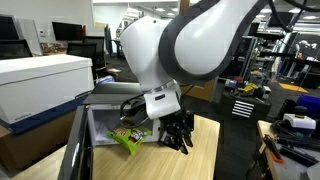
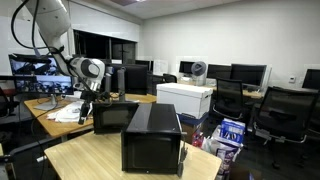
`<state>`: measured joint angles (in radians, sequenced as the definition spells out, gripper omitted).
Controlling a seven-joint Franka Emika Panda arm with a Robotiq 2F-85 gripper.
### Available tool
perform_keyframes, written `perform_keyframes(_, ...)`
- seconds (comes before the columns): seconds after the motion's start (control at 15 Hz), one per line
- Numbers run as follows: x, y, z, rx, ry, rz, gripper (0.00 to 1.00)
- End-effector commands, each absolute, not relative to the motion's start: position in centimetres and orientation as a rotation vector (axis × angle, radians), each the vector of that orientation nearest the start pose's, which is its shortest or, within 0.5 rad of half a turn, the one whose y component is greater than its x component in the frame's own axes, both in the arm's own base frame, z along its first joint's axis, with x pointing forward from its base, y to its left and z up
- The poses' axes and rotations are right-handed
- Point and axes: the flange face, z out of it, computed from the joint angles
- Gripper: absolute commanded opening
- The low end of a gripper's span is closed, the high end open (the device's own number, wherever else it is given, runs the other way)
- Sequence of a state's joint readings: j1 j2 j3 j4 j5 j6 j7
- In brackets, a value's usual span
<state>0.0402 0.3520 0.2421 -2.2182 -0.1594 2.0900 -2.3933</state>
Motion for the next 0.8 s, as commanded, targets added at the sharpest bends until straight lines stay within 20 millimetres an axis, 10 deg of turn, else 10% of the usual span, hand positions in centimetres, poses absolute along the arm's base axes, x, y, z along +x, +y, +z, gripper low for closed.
perform_keyframes(0.0,47.6,13.5,19.2,0.606,3.446,-0.459,0.52)
perform_keyframes(0.47,48.3,16.7,16.0,0.660,3.366,-0.099,0.94)
perform_keyframes(0.73,48.7,18.2,13.1,0.690,3.298,0.007,1.00)
